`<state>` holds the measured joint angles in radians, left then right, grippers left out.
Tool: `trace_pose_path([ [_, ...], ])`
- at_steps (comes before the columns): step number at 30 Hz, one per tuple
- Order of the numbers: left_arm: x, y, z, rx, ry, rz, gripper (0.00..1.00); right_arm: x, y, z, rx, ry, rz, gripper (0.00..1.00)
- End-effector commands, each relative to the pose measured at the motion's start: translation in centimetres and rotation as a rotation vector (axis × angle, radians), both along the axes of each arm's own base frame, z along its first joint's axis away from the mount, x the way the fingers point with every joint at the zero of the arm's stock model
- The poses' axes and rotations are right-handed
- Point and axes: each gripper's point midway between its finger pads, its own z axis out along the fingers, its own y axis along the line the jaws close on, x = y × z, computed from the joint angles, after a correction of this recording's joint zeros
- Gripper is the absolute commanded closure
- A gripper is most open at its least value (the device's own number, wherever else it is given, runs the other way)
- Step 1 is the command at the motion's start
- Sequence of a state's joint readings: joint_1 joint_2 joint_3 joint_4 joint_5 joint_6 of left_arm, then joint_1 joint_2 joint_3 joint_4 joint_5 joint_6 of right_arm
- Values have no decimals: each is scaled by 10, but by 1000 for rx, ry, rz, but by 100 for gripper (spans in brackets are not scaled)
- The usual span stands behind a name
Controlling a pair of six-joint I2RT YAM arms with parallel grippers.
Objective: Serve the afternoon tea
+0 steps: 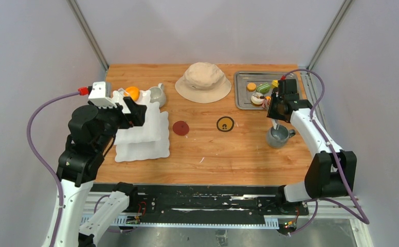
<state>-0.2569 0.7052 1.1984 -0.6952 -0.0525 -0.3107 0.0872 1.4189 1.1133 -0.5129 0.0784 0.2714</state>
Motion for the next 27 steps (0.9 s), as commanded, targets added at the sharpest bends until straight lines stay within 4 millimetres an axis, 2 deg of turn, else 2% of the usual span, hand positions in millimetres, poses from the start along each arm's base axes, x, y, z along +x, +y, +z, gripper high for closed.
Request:
trace_pose_path([
  [1,5,-2,4,-8,-21,-4,2,7,-12,20,-16,-75,-45,99],
  [8,3,-3,4,-13,-23,-8,2,7,-10,18,-13,-68,-33,99],
  [17,2,-4,4,-18,-21,-12,2,12,0,-1,41,-26,-8,96],
  [19,2,-4,5,-21,-25,-12,2,15,2,-3,60,-29,-8,99],
  [23,2,-4,8,-21,-32,-12,2,16,3,1,76,-51,-31,99],
  [27,2,-3,7,-19,-30,-8,2,12,-7,10,39,-73,-69,99],
])
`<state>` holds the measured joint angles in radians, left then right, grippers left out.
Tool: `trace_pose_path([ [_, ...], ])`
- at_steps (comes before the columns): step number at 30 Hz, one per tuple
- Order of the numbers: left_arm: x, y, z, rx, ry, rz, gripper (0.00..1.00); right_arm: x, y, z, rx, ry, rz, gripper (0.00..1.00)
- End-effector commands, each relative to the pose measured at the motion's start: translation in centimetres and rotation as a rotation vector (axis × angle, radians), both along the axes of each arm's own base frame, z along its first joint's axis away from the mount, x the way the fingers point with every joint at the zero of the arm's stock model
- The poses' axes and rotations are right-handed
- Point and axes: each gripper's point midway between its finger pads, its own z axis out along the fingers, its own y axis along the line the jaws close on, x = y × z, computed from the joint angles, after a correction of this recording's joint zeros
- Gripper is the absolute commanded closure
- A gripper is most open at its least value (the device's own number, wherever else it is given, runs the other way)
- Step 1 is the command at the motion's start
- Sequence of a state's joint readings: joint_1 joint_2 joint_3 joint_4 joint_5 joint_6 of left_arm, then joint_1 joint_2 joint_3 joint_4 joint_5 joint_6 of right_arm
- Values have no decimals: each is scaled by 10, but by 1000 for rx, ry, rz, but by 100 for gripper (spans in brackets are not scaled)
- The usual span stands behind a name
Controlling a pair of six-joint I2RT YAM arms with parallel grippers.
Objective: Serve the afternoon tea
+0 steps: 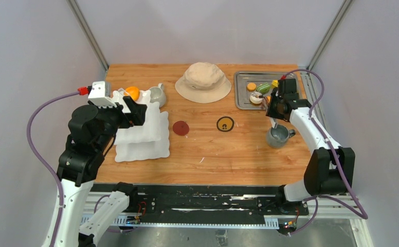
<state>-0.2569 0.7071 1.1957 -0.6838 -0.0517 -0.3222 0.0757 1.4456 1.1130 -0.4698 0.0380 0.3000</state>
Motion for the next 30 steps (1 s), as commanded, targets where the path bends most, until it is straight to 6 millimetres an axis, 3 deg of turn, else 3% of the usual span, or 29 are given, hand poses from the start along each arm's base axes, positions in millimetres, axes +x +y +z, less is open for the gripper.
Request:
trace_pose_path([
  [1,1,-2,5,-6,-22,-8,2,1,-15,16,-23,-61,-74,99],
  [14,4,-3,2,-11,-14,-8,2,-2,-18,46,-32,-138,-81,99],
  [22,3,-3,2,-14,-15,-5,2,0,-8,39,-1,-129,-21,99],
  [27,3,-3,1,-11,-16,-8,2,-2,-20,32,-6,-107,-55,99],
  [30,3,-3,0,-10,-11,-5,2,-5,-28,25,25,-90,-76,90],
])
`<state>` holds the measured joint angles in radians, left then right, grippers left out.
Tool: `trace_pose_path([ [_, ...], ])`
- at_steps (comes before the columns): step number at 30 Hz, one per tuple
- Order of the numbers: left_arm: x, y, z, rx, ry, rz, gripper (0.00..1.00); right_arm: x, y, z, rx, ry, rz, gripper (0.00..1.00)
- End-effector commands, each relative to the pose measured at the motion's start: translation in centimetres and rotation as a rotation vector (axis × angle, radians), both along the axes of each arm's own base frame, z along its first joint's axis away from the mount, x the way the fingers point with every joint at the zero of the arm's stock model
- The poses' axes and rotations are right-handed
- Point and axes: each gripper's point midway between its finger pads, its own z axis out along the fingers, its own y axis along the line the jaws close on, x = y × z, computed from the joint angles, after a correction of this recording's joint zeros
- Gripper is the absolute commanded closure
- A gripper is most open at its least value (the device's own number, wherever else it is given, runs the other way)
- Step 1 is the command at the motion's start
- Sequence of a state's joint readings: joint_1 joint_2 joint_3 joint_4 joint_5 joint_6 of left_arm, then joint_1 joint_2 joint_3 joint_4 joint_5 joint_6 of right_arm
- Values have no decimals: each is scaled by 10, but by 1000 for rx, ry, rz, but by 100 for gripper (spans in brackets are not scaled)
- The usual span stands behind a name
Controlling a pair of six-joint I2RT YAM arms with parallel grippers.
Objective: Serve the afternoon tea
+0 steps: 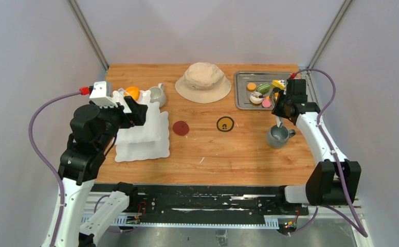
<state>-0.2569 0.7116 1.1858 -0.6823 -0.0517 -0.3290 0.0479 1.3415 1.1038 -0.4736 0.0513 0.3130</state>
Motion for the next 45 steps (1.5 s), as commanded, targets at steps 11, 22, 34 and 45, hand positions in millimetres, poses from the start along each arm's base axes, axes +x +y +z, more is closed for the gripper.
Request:
trace_pose_path([
  [11,3,-3,1,-8,-15,-7,2,2,-19,-19,161,-3,-11,71],
  [22,4,-4,2,-11,-13,-10,2,7,-19,-31,298,-11,-5,67],
  [34,7,-7,2,-16,-9,-21,2,10,-18,-44,343,16,4,62],
  [45,9,-8,3,-19,-9,-25,2,9,-10,-32,381,-10,34,82],
])
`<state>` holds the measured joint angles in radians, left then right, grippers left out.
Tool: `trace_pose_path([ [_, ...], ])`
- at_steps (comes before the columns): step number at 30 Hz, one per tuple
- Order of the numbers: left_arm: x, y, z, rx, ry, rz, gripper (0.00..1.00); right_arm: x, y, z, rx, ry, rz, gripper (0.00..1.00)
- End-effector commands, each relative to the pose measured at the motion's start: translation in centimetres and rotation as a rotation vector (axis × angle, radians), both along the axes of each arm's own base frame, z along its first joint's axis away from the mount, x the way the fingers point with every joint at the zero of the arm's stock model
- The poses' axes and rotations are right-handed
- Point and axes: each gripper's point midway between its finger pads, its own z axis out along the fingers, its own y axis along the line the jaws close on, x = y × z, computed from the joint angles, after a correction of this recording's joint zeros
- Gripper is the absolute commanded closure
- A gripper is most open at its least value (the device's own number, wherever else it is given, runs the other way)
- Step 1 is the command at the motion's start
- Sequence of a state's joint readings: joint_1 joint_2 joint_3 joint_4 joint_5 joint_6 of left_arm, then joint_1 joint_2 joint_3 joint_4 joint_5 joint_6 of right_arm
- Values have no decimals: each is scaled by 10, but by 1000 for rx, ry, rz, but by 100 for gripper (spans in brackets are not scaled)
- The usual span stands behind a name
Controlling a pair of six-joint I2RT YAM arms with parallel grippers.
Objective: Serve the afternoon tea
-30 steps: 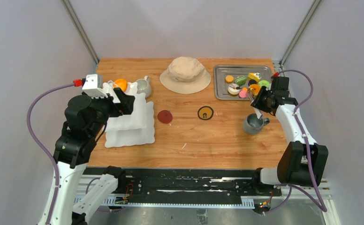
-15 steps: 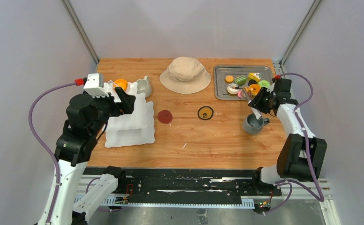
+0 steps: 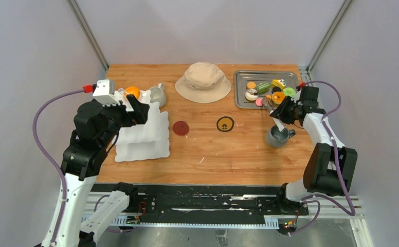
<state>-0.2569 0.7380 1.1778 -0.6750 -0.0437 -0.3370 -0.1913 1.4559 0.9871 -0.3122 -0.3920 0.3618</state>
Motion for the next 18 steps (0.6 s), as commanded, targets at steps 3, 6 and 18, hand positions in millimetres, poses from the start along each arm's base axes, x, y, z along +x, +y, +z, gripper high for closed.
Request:
trace_pose_path([
  [3,2,-5,9,-16,-35,-19,2,2,0,21,18,-68,1,87],
  [6,3,-5,9,-16,-34,-18,2,2,1,20,26,-63,6,89],
  [18,1,-4,8,-15,-36,-15,2,7,4,8,54,-34,13,73],
])
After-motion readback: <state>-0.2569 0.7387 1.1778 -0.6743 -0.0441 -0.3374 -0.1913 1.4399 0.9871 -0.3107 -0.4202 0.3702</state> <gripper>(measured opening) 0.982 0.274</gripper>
